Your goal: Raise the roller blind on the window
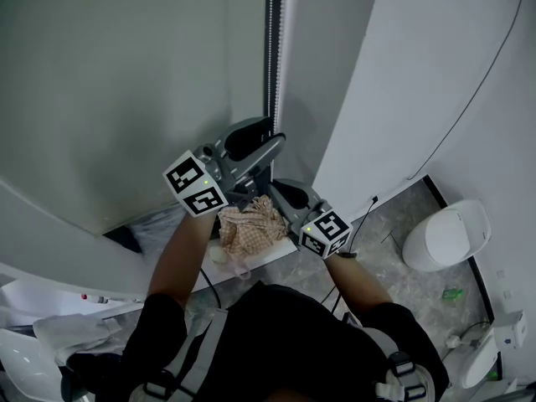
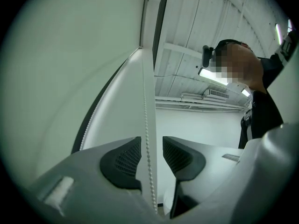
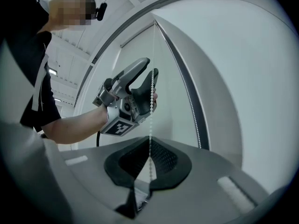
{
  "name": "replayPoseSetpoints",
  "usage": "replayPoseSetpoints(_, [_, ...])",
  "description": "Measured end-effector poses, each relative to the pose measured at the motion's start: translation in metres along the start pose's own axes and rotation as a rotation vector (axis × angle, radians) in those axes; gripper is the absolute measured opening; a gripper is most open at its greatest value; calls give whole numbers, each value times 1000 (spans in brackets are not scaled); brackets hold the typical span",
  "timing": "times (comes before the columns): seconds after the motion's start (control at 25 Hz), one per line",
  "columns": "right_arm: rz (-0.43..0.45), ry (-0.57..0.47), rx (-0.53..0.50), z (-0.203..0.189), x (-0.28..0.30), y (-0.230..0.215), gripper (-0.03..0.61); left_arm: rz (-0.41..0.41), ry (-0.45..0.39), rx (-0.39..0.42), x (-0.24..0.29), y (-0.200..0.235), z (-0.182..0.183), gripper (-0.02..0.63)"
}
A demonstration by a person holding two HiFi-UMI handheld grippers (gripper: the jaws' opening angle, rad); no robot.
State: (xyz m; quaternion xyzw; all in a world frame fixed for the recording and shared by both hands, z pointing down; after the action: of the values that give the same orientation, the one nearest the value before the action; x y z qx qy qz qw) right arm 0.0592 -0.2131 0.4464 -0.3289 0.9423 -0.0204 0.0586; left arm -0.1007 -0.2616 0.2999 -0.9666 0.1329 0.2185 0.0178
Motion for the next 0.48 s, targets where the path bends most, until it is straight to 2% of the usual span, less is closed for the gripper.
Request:
replayPoseSetpoints(0.08, [1, 0, 3, -1, 0, 2, 15, -6, -9, -7, -1, -3, -3, 135])
replayPoseSetpoints(0.2, [7, 0, 4, -1, 2, 3, 15, 7, -23, 7, -3, -6, -3, 78])
replayPoseSetpoints(0.28, [8, -2, 5, -2, 1, 2, 15, 24, -16, 18, -4, -6, -3, 17])
replayPoseSetpoints(0.48, [2, -12, 33, -6, -4, -4, 15, 53, -13, 12, -7, -8, -6, 14])
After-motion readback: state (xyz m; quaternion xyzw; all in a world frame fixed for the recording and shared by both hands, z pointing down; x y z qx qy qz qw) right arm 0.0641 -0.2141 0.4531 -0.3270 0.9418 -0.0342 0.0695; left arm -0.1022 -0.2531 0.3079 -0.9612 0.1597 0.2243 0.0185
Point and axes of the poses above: the fingertips, and each gripper's own axes: x forward along the fingers, y to its left, z out of its top, the point moved 10 cm from there along -x, backward along the fingers, and after that the axes turned 1 degree about -z, right-handed, at the moved point
